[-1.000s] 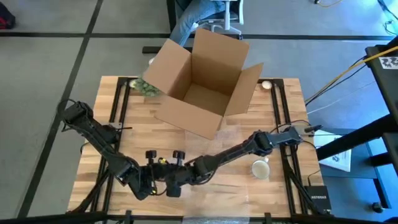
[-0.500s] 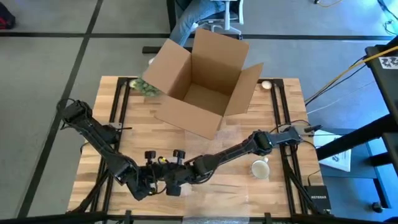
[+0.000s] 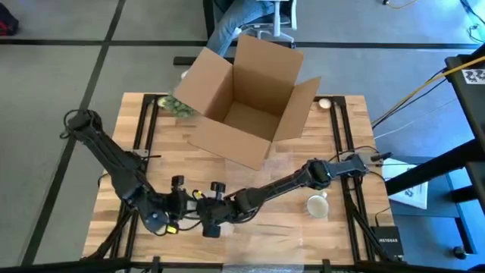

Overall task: Wrap mug
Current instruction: Wrap the orange mug with the left bubble wrap

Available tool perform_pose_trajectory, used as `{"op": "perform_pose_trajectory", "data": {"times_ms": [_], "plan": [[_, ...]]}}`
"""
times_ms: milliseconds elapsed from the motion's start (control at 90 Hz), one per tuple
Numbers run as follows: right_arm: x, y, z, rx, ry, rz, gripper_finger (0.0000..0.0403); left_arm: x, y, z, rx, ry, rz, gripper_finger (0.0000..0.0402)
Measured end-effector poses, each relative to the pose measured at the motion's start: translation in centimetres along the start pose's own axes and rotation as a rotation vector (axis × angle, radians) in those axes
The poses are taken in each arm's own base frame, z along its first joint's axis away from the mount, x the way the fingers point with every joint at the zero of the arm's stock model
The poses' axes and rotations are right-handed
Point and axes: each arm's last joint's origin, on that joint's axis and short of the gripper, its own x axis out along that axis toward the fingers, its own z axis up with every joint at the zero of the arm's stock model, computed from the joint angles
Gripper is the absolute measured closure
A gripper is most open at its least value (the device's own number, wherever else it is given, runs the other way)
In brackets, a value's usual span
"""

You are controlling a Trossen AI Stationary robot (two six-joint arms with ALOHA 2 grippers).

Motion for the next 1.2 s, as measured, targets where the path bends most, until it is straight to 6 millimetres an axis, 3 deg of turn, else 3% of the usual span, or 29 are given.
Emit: {"op": "perform_pose_trajectory", "data": {"times_ms": [156,333,556,733,867,1200], "plan": [[0.0,0.0,0.0,-0.002,0.001,0.000,0.0402,-2.0,1.2,-0.8,-0.098,0.058,0.008,0.0282],[0.0,0.0,0.0,-0.002,0.000,0.000,0.0402,-3.2,1.0,-3.6,-0.264,0.296,-0.011,0.0282],[0.0,0.0,0.0,-0.006,-0.001,-0.001,0.0402,-2.7,-1.0,-8.6,-0.402,0.401,-0.090,0.0282],[0.0,0.0,0.0,-0.007,-0.005,-0.003,0.0402,-1.2,-1.6,-11.5,-0.479,0.270,-0.148,0.0282],[0.0,0.0,0.1,-0.009,-0.007,-0.005,0.0402,0.0,-1.4,-11.2,-0.476,0.116,-0.149,0.0282],[0.2,0.0,-0.1,-0.013,0.002,-0.007,0.0402,1.4,-1.0,-6.6,-0.378,-0.136,-0.138,0.0282]]}}
